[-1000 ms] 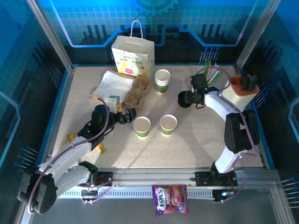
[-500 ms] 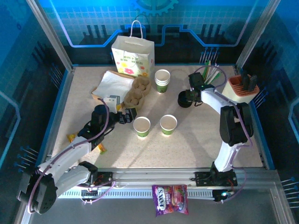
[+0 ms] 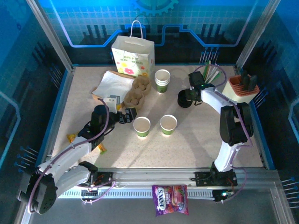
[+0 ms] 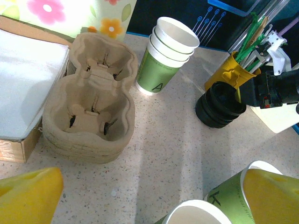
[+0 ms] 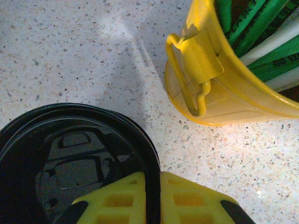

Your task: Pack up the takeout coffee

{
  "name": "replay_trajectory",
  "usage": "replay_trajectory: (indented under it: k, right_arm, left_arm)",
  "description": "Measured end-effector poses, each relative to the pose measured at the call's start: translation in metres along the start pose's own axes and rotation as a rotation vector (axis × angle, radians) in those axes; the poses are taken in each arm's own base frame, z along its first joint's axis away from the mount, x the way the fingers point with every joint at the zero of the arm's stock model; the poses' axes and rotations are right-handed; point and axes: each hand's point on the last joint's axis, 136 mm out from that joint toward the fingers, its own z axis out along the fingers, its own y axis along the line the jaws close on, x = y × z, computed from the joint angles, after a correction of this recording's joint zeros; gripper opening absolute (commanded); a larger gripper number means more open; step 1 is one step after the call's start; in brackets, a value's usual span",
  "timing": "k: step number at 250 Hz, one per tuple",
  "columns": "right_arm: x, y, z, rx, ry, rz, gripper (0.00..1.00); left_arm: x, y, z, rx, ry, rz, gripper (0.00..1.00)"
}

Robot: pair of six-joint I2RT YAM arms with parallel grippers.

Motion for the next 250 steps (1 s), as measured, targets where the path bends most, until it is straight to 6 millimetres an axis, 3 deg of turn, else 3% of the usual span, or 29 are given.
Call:
replay_trajectory:
  k: [75,142,178,217,250]
  right_arm:
    - [-0.002,0.001,-0.003,-0.011,-0.005,-0.002,0.13]
    - [-0.014,0.005,-0.024,-0.066,-0.052,0.013,0.12]
    - [-0.010,0.013,-0.036,-0.132,-0.057,0.028,0.11]
    - [-0.003,0.029,-0.063,-0.273,-0.075,0.069,0.11]
    - [-0.005,0.049,-0.105,-0.441,-0.129,0.127,0.11]
  left_arm:
    - [0.000,-0.001,0.000,0.006,0.003,0.000,1.00]
    - [0.001,-0.002,0.000,0.008,0.004,0.001,1.00]
    - [0.000,-0.002,0.000,0.010,0.002,0.001,1.00]
    - [0.000,-0.005,0.000,0.021,0.001,-0.011,1.00]
    - [-0.006,-0.016,-0.001,0.087,-0.026,-0.058,1.00]
